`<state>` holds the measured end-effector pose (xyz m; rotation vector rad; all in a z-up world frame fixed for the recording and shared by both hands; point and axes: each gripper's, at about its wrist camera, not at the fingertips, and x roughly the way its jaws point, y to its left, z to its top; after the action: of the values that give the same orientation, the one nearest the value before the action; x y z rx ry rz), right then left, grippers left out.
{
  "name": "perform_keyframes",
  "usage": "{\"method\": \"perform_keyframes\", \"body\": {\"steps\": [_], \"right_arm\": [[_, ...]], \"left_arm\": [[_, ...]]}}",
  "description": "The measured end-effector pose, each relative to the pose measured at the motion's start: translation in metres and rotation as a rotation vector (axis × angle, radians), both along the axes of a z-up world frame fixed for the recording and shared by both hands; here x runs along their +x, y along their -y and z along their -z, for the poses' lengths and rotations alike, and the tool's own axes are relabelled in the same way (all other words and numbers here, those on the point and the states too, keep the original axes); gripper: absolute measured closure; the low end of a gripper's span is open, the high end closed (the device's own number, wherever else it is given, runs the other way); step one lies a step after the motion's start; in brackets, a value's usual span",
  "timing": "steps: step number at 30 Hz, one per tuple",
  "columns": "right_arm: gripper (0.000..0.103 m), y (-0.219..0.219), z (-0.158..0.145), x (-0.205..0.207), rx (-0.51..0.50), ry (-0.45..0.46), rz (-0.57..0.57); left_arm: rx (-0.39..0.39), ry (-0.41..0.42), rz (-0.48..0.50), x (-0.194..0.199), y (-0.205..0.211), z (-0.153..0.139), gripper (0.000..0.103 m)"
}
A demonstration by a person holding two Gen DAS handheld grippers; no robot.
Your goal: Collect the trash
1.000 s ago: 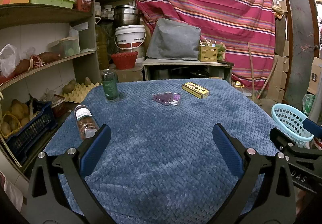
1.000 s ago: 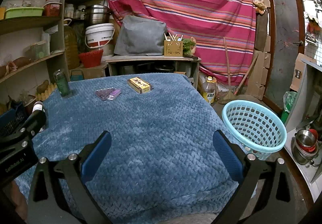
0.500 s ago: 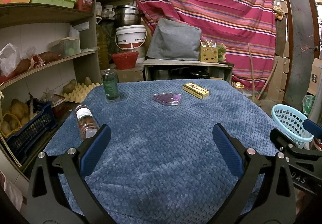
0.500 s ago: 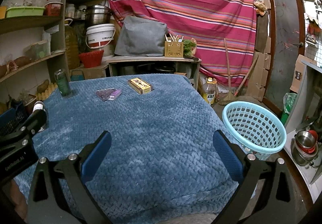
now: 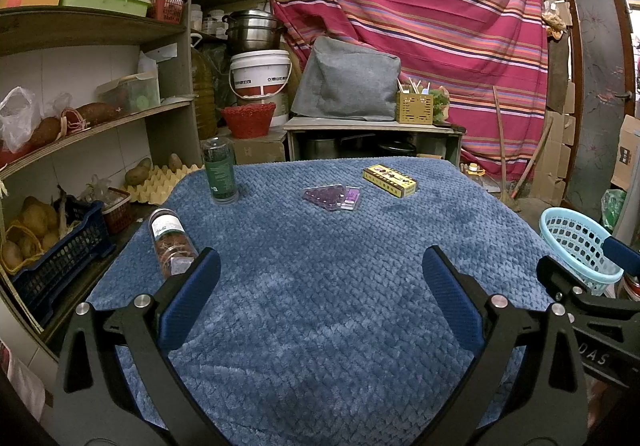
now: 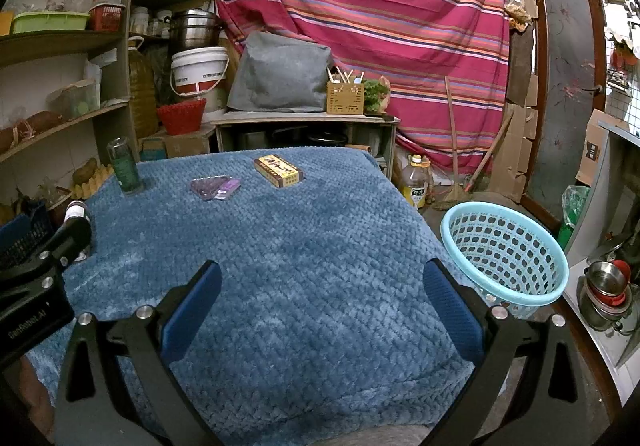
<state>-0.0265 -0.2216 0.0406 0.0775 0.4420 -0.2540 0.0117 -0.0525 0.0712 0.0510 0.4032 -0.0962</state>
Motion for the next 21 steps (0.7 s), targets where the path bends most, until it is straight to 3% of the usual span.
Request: {"method": "perform_keyframes", "body": {"steps": [21], "right_arm": [[0.005,0.0000,-0.0001,0.0000,-0.002,0.000,0.000]], "left_arm": [[-0.001,-0.002,-0.001,-0.0003,-0.0019,-0.0006,0.005]]}}
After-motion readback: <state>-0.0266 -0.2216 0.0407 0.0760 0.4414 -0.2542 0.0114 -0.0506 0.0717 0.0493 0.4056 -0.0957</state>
